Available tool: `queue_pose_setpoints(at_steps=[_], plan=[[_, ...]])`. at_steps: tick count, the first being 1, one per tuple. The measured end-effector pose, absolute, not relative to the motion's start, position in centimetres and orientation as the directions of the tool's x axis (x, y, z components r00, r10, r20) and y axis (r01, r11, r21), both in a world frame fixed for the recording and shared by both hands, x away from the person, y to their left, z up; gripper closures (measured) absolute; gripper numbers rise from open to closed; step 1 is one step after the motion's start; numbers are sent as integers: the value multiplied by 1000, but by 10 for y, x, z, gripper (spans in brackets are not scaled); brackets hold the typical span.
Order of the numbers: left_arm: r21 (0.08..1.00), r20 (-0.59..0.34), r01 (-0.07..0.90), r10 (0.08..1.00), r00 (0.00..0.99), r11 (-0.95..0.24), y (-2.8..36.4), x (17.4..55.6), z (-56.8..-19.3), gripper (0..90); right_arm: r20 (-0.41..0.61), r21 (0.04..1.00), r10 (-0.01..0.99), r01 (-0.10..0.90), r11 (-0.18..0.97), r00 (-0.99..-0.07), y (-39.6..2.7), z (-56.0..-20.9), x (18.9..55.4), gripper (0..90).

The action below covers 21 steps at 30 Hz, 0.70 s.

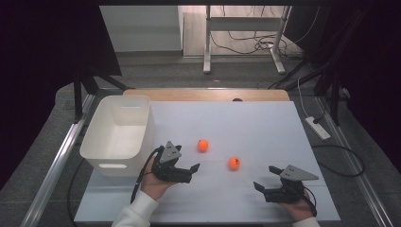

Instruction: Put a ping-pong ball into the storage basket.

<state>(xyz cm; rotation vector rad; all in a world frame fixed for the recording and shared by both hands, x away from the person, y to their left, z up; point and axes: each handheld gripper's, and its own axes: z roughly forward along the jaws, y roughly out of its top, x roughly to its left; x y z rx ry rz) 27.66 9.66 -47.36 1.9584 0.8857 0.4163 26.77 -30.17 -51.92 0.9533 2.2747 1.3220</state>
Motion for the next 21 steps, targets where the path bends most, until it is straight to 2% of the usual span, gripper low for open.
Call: queue_pose_setpoints(at_steps=[21], plan=[[831,-19,410,717,697,-376,79,296,-466,98,41,862,695,377,339,-718,-302,-519,268,108]])
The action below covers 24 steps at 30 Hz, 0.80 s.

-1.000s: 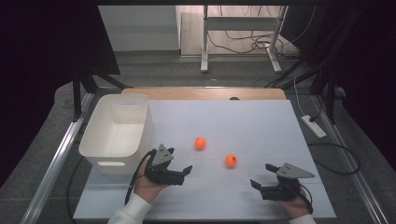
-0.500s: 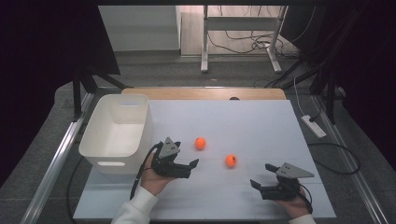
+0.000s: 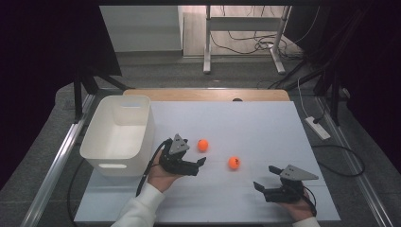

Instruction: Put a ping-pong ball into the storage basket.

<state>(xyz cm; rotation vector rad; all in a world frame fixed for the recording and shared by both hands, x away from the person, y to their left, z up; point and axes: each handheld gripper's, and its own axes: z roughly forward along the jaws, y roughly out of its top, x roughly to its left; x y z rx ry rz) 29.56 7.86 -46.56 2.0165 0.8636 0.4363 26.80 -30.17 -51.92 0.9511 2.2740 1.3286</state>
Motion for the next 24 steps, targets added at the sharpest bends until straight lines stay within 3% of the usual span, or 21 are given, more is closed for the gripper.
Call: queue_pose_setpoints(at_steps=[24], plan=[[814,-34,436,718,695,-384,65,324,-462,98,40,865,695,374,336,-717,-303,-519,268,109]])
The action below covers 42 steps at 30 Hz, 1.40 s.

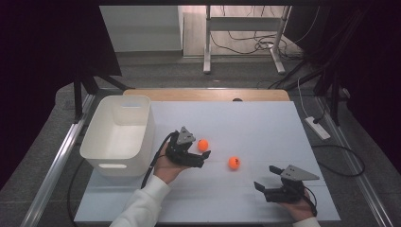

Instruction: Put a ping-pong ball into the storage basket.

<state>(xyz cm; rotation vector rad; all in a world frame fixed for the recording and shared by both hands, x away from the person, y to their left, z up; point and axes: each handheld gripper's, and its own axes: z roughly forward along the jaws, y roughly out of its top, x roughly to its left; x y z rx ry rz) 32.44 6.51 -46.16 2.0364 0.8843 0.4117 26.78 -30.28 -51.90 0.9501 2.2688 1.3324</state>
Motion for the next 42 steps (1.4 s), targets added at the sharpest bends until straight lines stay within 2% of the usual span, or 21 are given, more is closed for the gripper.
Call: queue_pose_setpoints(at_steps=[9,27,42], plan=[[803,-23,440,717,696,-401,58,335,-461,98,34,864,697,372,339,-716,-303,-519,268,109],[754,-48,511,742,669,-412,53,362,-473,98,38,867,697,371,333,-716,-304,-519,267,110],[738,-39,520,743,668,-429,44,377,-473,100,32,870,703,366,330,-711,-305,-518,267,111]])
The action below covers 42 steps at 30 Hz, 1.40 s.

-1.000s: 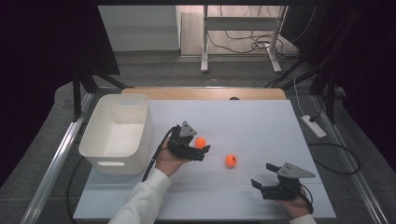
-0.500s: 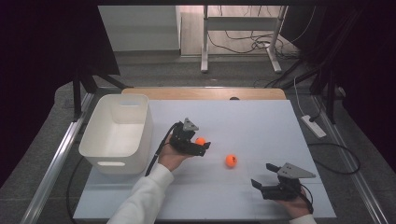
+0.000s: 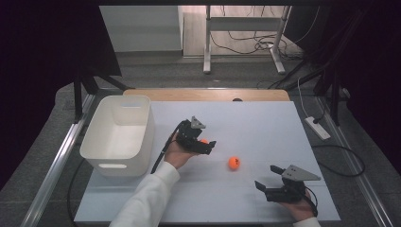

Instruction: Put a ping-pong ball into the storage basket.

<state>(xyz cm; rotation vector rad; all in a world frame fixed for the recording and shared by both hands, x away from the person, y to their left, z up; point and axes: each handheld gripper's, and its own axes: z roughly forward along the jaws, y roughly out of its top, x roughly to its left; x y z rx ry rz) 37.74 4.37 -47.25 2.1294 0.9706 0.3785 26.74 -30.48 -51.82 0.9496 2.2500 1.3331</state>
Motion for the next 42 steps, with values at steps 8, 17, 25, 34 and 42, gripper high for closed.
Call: queue_pose_setpoints(at_steps=[8,17,25,34,42], plan=[[723,-71,557,758,649,-410,46,387,-481,100,28,868,702,365,336,-712,-304,-519,268,111],[690,-66,582,763,643,-430,43,393,-491,98,25,869,704,364,336,-709,-305,-518,267,110],[663,-54,588,754,655,-464,41,396,-497,92,15,865,706,364,346,-708,-304,-518,266,111],[629,-65,615,756,652,-476,40,400,-505,93,18,866,705,363,344,-709,-305,-519,267,111],[599,-85,636,752,654,-486,40,403,-511,111,17,865,706,365,345,-708,-305,-519,267,111]])
